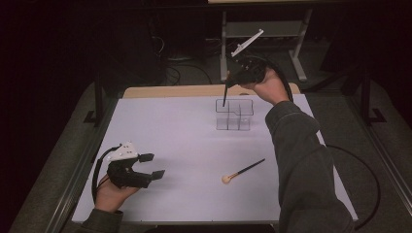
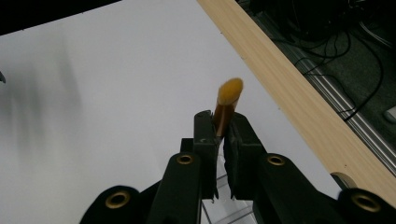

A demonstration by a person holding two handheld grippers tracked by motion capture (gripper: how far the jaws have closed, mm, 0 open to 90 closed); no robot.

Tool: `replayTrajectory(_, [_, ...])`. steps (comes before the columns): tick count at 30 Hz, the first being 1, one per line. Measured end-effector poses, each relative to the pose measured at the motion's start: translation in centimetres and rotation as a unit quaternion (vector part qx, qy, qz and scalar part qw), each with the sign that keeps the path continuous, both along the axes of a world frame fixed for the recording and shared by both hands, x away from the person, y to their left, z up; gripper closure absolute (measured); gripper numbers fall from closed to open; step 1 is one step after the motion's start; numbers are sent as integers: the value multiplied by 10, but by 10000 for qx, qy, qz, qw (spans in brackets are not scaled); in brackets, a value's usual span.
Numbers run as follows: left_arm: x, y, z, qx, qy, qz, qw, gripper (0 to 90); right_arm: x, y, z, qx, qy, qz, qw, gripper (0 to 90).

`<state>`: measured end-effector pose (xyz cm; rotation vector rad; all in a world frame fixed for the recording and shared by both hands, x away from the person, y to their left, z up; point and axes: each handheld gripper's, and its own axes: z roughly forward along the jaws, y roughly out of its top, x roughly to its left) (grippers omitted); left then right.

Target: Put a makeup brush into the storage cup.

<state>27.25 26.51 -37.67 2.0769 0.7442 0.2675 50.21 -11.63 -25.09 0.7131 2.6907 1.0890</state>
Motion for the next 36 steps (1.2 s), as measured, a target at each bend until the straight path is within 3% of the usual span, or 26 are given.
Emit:
replayTrajectory(7, [-1,1,0,-35,49,37,10000,255,3,3,-5,-34,-43,97,9999,828])
replayTrajectory(36, [-2,1,0,-50,55,42,10000,253,2,-4,-21,2,52,6,10000,828])
